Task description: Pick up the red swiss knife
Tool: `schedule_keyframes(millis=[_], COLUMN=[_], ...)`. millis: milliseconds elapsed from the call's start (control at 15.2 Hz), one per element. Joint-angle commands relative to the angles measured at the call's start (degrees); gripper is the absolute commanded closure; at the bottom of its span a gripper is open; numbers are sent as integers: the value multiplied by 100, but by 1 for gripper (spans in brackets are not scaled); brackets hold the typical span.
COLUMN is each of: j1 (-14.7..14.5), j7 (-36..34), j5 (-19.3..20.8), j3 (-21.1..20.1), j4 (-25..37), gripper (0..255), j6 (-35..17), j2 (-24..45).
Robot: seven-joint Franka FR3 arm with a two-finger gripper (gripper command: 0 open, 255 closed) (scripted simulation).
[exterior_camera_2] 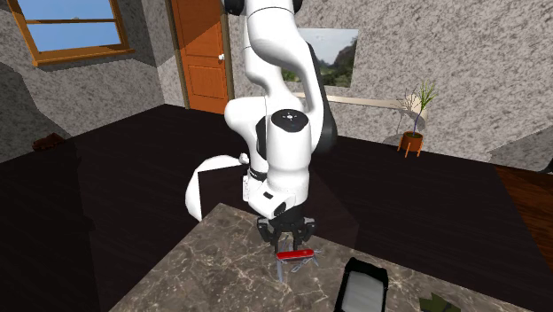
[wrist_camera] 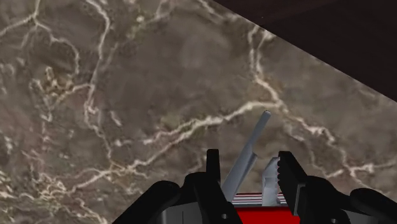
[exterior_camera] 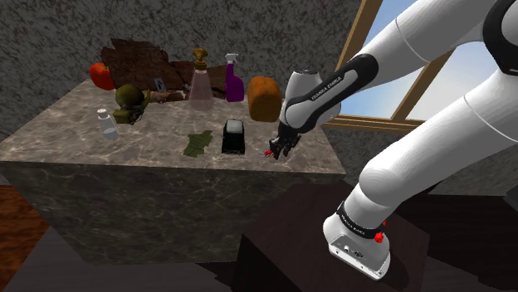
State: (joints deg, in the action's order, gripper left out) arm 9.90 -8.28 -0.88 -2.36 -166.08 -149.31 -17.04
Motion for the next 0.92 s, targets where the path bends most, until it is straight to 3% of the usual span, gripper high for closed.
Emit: schedule_keyframes(millis=[0,858], j1=[-1,-18], j7=[5,25], j5=[-3,-17], j3=[4,31], j4=[7,363], gripper=[255,255], j6=[105,1573], j2=[-100,-1211])
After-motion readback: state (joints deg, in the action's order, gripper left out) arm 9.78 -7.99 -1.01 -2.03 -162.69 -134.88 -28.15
